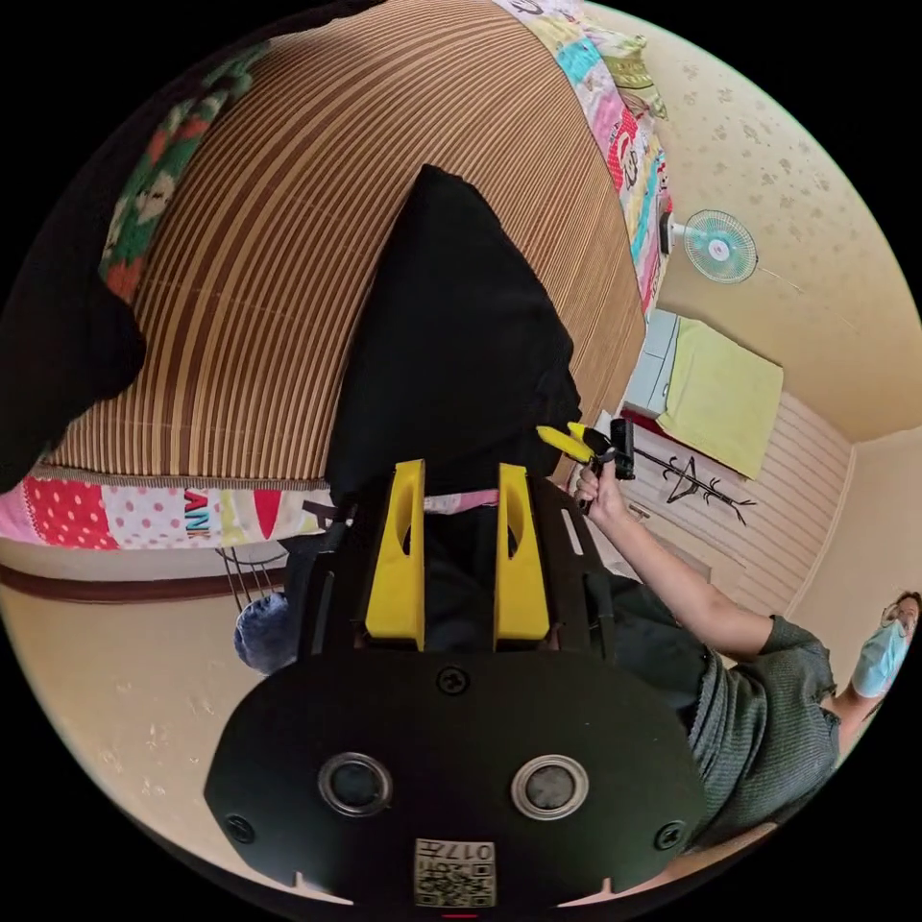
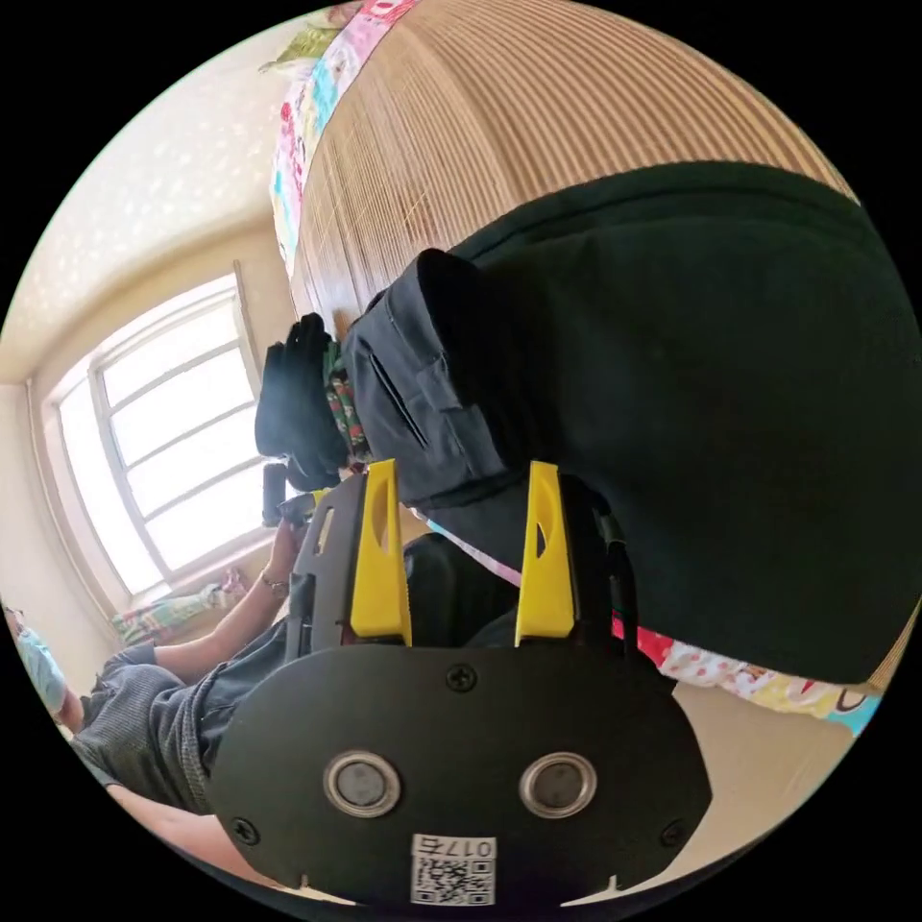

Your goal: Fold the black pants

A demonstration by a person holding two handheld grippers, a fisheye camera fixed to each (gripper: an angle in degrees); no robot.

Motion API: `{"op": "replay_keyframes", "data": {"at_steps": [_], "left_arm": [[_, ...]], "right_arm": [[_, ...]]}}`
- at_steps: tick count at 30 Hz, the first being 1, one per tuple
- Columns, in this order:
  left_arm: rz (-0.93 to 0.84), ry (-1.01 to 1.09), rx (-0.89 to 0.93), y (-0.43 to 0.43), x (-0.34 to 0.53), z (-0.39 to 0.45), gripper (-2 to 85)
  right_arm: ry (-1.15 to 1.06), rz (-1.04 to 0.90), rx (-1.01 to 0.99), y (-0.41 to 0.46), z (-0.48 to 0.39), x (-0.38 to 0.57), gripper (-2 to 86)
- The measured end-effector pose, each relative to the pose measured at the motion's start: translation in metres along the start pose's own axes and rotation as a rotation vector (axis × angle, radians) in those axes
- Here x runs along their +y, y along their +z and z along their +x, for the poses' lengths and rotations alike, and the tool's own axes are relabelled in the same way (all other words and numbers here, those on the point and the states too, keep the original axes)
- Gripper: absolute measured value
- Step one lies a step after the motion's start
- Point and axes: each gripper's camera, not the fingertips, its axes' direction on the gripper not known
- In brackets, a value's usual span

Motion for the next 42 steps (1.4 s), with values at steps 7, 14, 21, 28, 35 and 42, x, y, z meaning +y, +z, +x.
{"op": "replay_keyframes", "data": {"at_steps": [7,14,21,28,35,42], "left_arm": [[-0.041,-0.021,0.040,0.010,-0.001,-0.002,11.3],[-0.030,-0.087,0.140,0.013,-0.017,-0.032,11.2],[0.131,-0.084,0.063,-0.019,-0.051,-0.047,13.4],[0.108,0.064,0.107,-0.006,-0.123,-0.046,18.0],[-0.057,0.092,-0.180,0.027,-0.180,-0.037,10.7],[-0.012,0.087,-0.176,-0.002,-0.200,-0.047,9.7]], "right_arm": [[-0.038,-0.165,0.217,0.057,-0.034,-0.058,17.4],[0.045,-0.211,0.142,0.059,-0.045,-0.057,6.9],[-0.064,-0.242,0.169,0.050,-0.078,-0.005,6.1],[0.081,-0.140,0.379,0.044,-0.067,0.017,8.3],[0.284,-0.046,0.298,0.045,-0.061,0.026,7.3],[0.358,0.100,0.270,0.032,-0.059,0.037,5.6]]}}
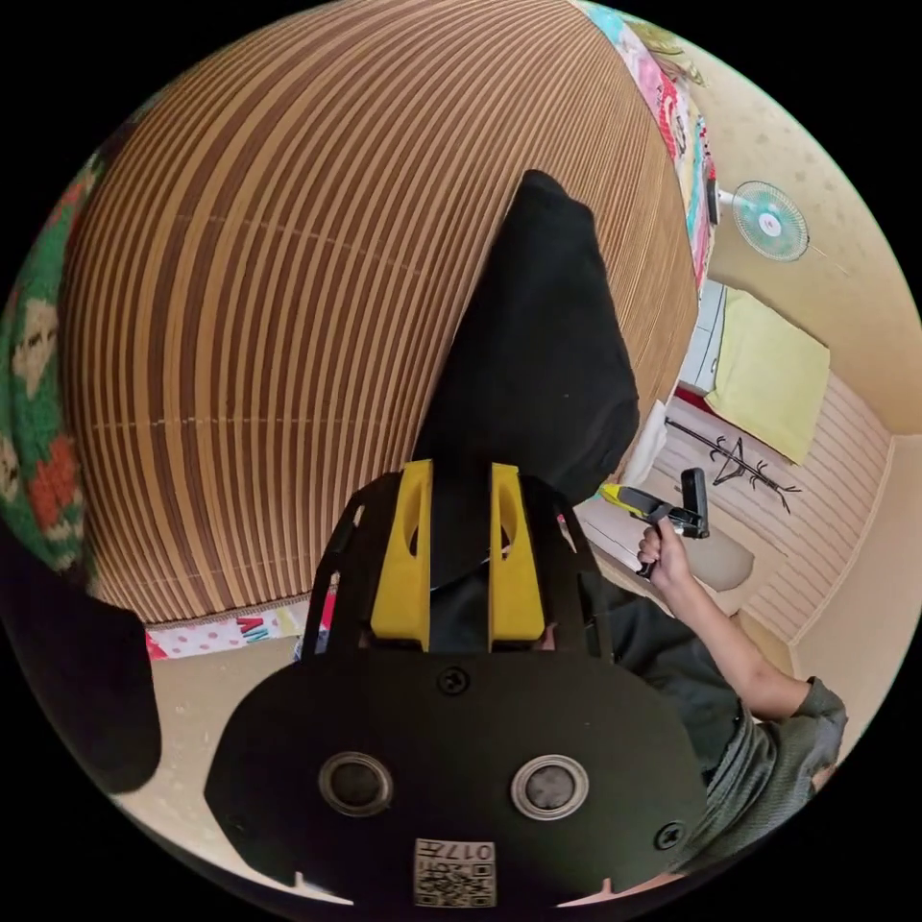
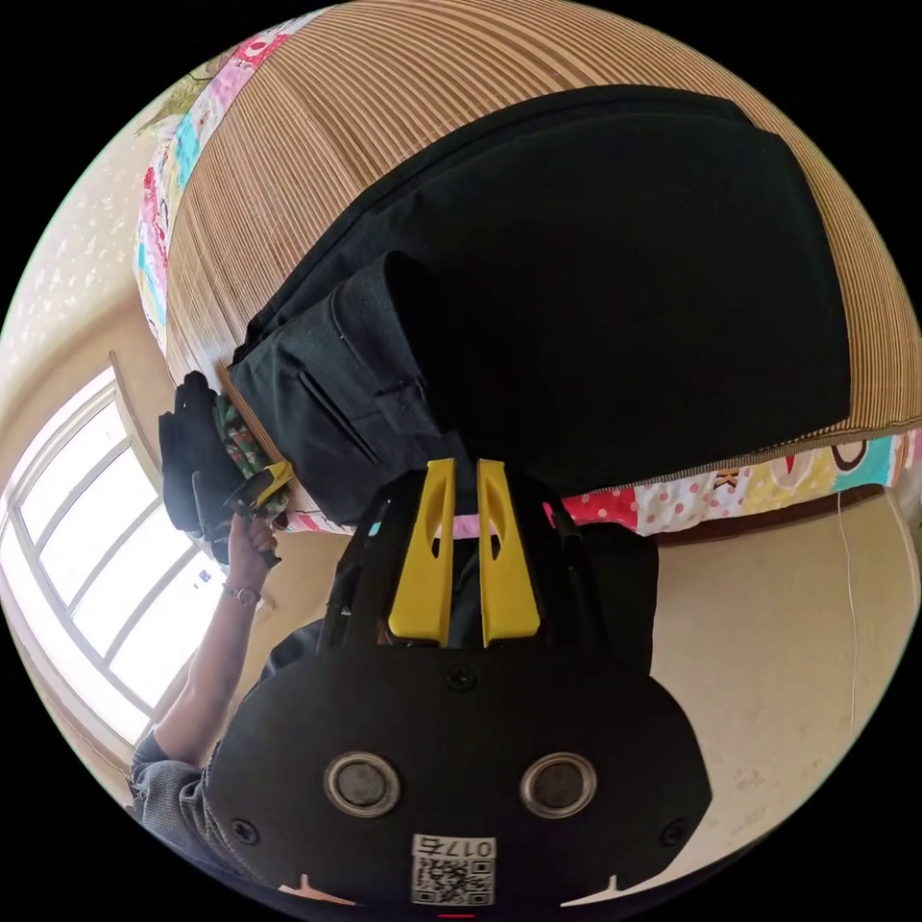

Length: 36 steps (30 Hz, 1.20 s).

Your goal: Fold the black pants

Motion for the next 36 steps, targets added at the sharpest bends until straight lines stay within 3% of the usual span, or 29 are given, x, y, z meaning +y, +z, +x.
{"op": "replay_keyframes", "data": {"at_steps": [5,11,16,19,24,29,32,34,36], "left_arm": [[0.013,-0.005,-0.031,0.008,-0.007,-0.017,17.8],[0.004,-0.128,0.045,0.032,-0.017,-0.051,12.6],[-0.121,-0.045,0.329,0.029,-0.026,-0.068,5.6],[-0.134,0.154,0.478,0.015,-0.019,-0.037,5.1],[-0.159,0.560,0.402,-0.010,0.019,0.084,5.0],[-0.106,0.667,0.352,-0.017,0.029,0.176,5.0],[-0.099,0.636,0.361,0.014,0.007,0.215,4.3],[-0.148,0.626,0.351,0.052,-0.015,0.232,1.8],[-0.259,0.593,0.525,0.115,-0.045,0.245,0.2]], "right_arm": [[-0.110,-0.010,-0.115,-0.012,-0.003,-0.002,7.3],[-0.135,-0.011,-0.103,-0.023,0.004,0.000,6.9],[-0.097,0.063,-0.038,-0.038,0.016,0.002,2.7],[-0.058,0.059,-0.112,-0.032,0.031,-0.011,1.2],[-0.086,0.002,-0.356,-0.008,0.030,-0.030,0.5],[-0.290,-0.296,-0.690,0.028,-0.008,-0.039,0.4],[-0.393,-0.410,-0.641,0.017,-0.022,-0.035,0.5],[-0.425,-0.384,-0.557,-0.006,-0.014,-0.032,0.6],[-0.429,-0.345,-0.510,-0.032,0.009,-0.028,0.6]]}}
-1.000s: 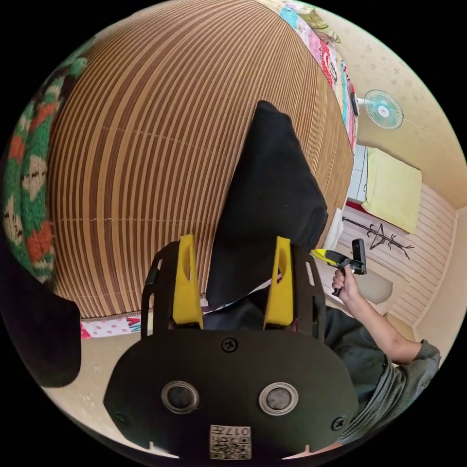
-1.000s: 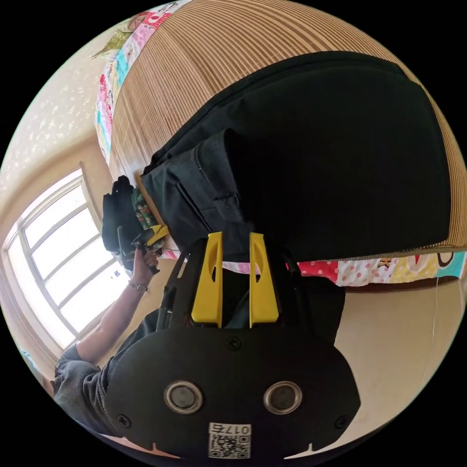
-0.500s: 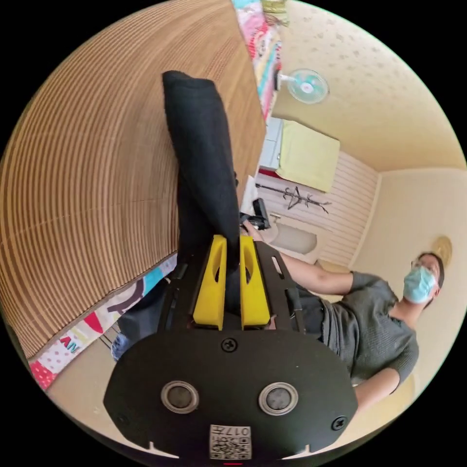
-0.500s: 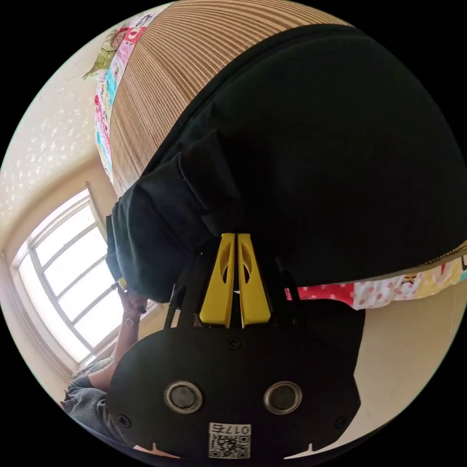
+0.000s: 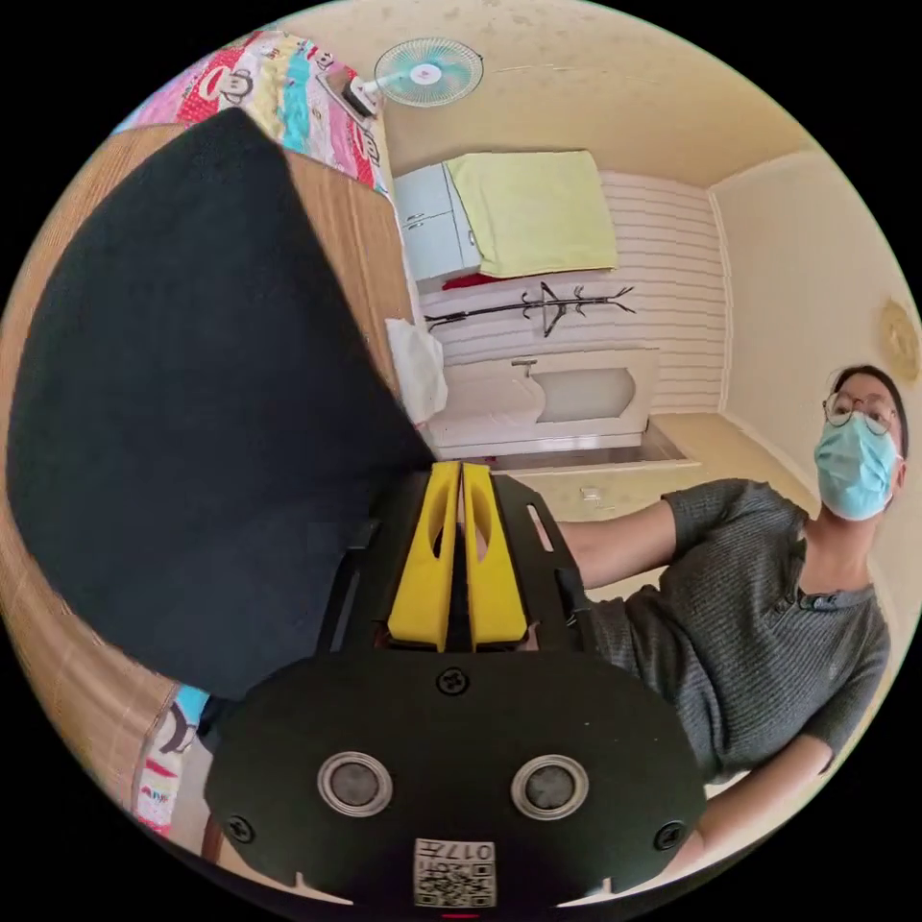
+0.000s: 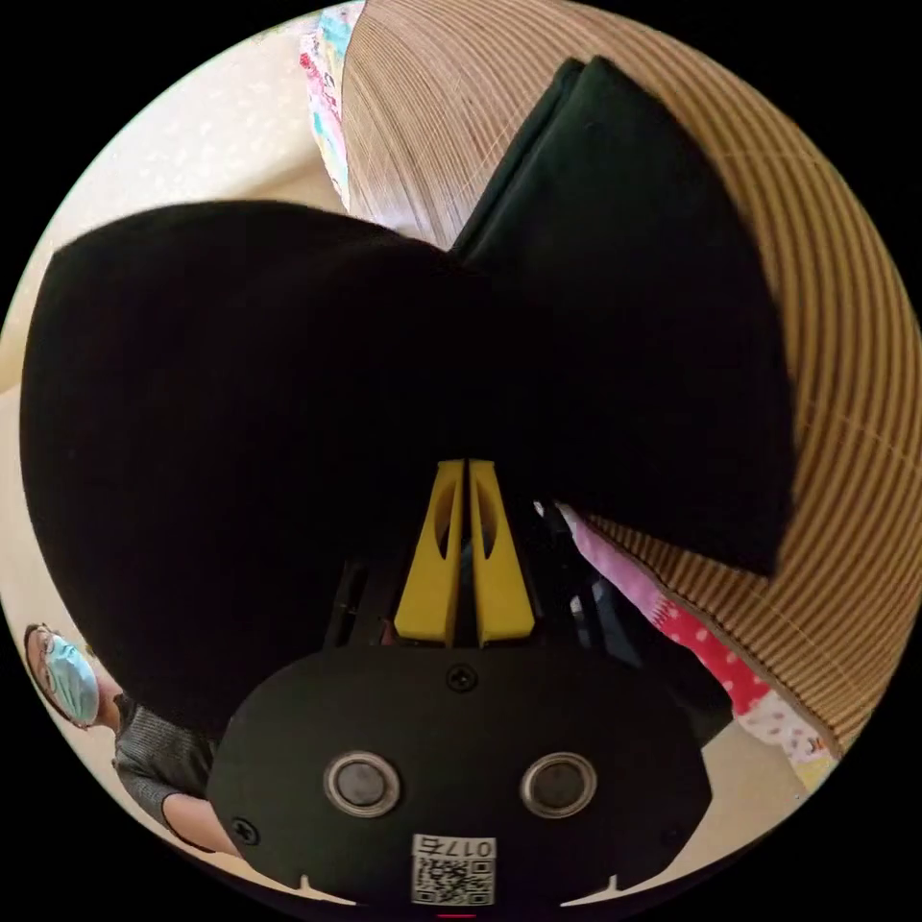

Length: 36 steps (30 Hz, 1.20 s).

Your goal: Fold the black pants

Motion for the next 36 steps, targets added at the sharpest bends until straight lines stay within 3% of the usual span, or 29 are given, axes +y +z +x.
{"op": "replay_keyframes", "data": {"at_steps": [2,6,9,13,17,21,24,26,29,30,31,33,35,36], "left_arm": [[-0.019,-0.106,0.017,0.023,-0.013,-0.032,0.6],[0.120,-0.332,-0.258,0.001,0.003,-0.074,8.1],[0.247,-0.483,-0.551,-0.047,0.036,-0.091,10.4],[0.376,-0.629,-0.752,-0.100,0.077,-0.116,15.4],[0.294,-0.792,-0.579,-0.105,0.100,-0.194,19.7],[0.275,-0.929,-0.449,-0.070,0.096,-0.232,15.0],[0.257,-1.034,-0.418,-0.054,0.080,-0.226,9.6],[0.221,-1.081,-0.443,-0.043,0.065,-0.214,8.2],[0.093,-0.962,-0.479,-0.016,0.031,-0.199,6.8],[0.041,-0.904,-0.408,-0.002,0.021,-0.200,6.8],[0.014,-0.875,-0.348,0.006,0.017,-0.202,6.8],[-0.125,-0.757,-0.016,0.040,0.004,-0.209,5.3],[-0.157,-0.617,0.109,0.049,-0.004,-0.196,3.4],[-0.156,-0.552,0.061,0.043,-0.008,-0.182,3.3]], "right_arm": [[0.180,0.055,0.177,-0.049,0.030,0.036,0.6],[0.476,0.161,0.354,-0.128,0.093,0.117,0.7],[0.407,0.353,0.046,-0.175,0.124,0.185,0.9],[0.267,0.566,-0.289,-0.191,0.146,0.251,2.3],[0.248,0.536,-0.402,-0.153,0.153,0.256,10.1],[0.229,0.385,-0.402,-0.100,0.139,0.216,15.3],[0.192,0.309,-0.319,-0.080,0.113,0.167,14.3],[0.198,0.290,-0.144,-0.088,0.092,0.131,13.5],[0.178,0.311,0.031,-0.118,0.072,0.109,12.5],[0.162,0.336,0.036,-0.127,0.069,0.109,12.8],[0.120,0.411,0.012,-0.147,0.063,0.112,13.4],[0.046,0.583,-0.111,-0.182,0.058,0.127,13.0],[0.025,0.775,-0.221,-0.214,0.061,0.156,12.7],[0.022,0.796,-0.224,-0.218,0.063,0.162,12.7]]}}
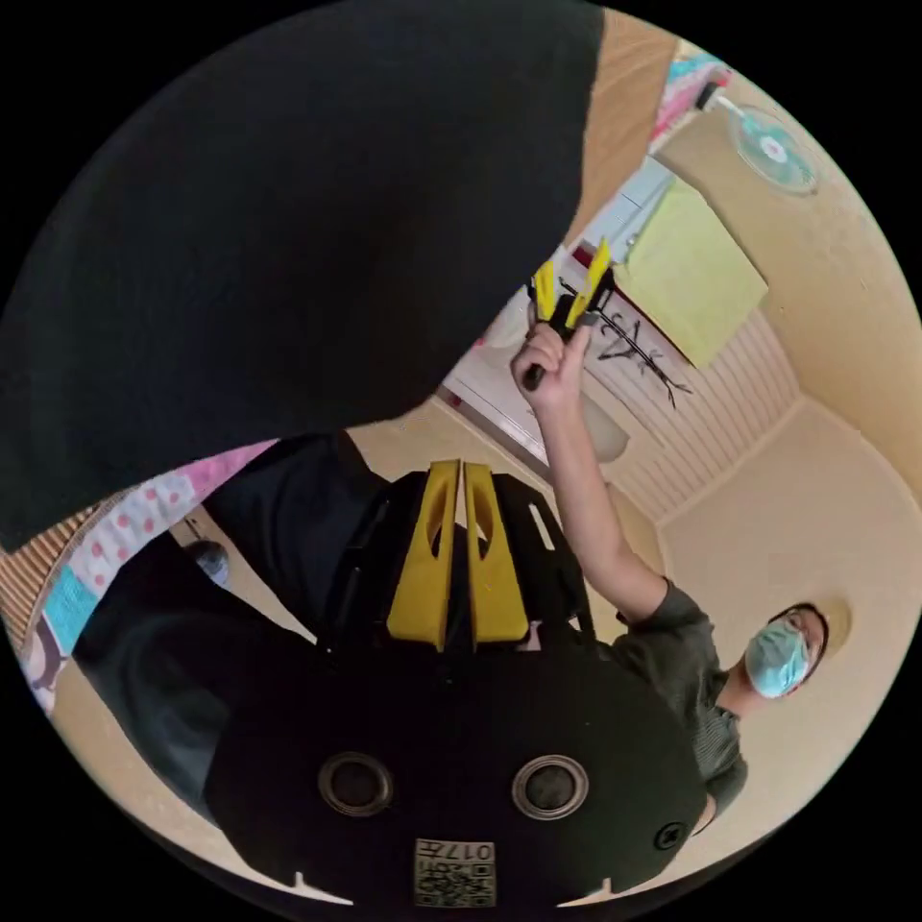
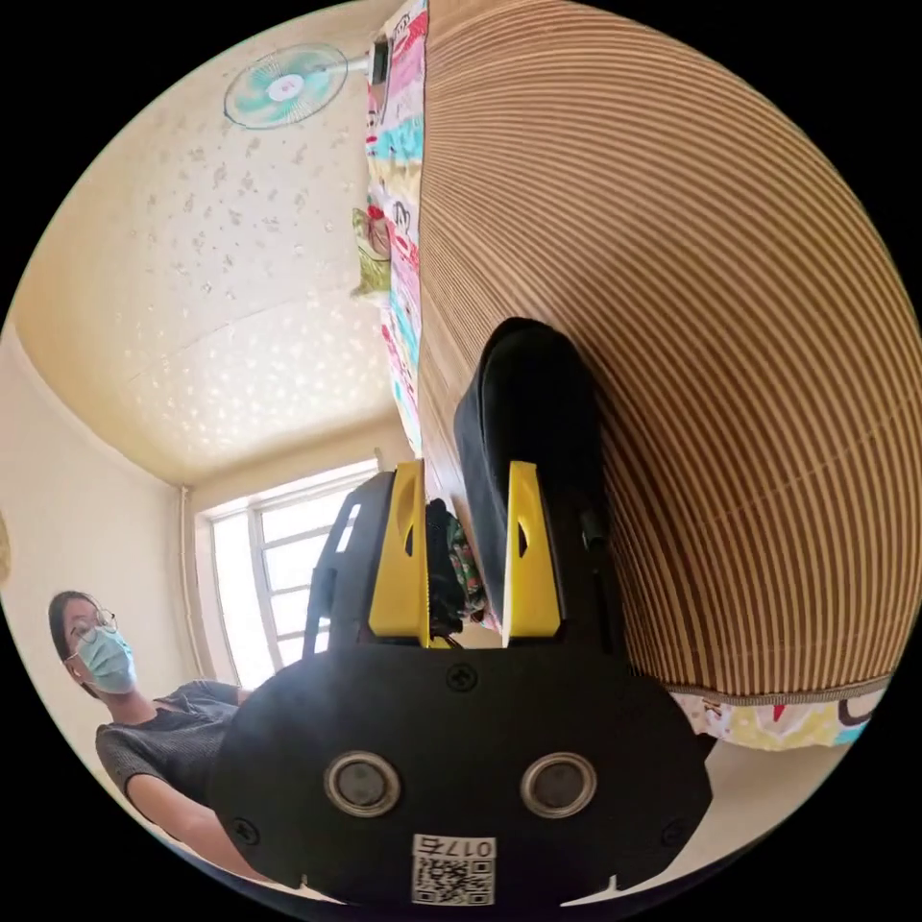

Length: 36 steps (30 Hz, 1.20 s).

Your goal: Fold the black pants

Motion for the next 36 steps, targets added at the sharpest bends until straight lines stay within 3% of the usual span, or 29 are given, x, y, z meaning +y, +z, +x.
{"op": "replay_keyframes", "data": {"at_steps": [4,6,7,9,12,17,22,28,31,36], "left_arm": [[0.209,0.237,-0.320,-0.046,0.032,0.056,4.9],[0.479,0.218,-0.525,-0.087,0.058,0.074,5.6],[0.533,0.188,-0.542,-0.097,0.061,0.073,6.0],[0.614,0.074,-0.472,-0.125,0.051,0.052,9.4],[0.568,0.022,-0.377,-0.133,0.016,0.023,10.5],[0.478,-0.006,-0.459,-0.117,-0.030,0.018,17.4],[0.459,0.013,-0.446,-0.087,-0.040,0.026,17.7],[0.470,-0.043,-0.129,-0.056,-0.031,0.005,14.1],[0.414,-0.059,-0.086,-0.050,-0.022,0.008,12.6],[0.326,0.026,0.067,-0.060,0.023,0.033,10.3]], "right_arm": [[-0.003,-0.095,0.206,-0.017,0.017,0.017,13.6],[-0.009,-0.162,0.268,-0.012,0.030,0.028,15.3],[-0.005,-0.215,0.276,-0.005,0.041,0.036,16.6],[0.008,-0.285,0.284,0.007,0.058,0.047,18.3],[0.006,-0.328,0.264,0.028,0.074,0.061,19.3],[-0.011,-0.349,0.218,0.061,0.084,0.061,19.2],[-0.017,-0.361,0.236,0.078,0.093,0.048,17.6],[-0.055,-0.359,0.313,0.092,0.097,0.067,11.6],[0.008,-0.477,0.079,0.101,0.110,0.079,8.1],[-0.170,-0.522,-0.092,0.116,0.059,0.120,3.9]]}}
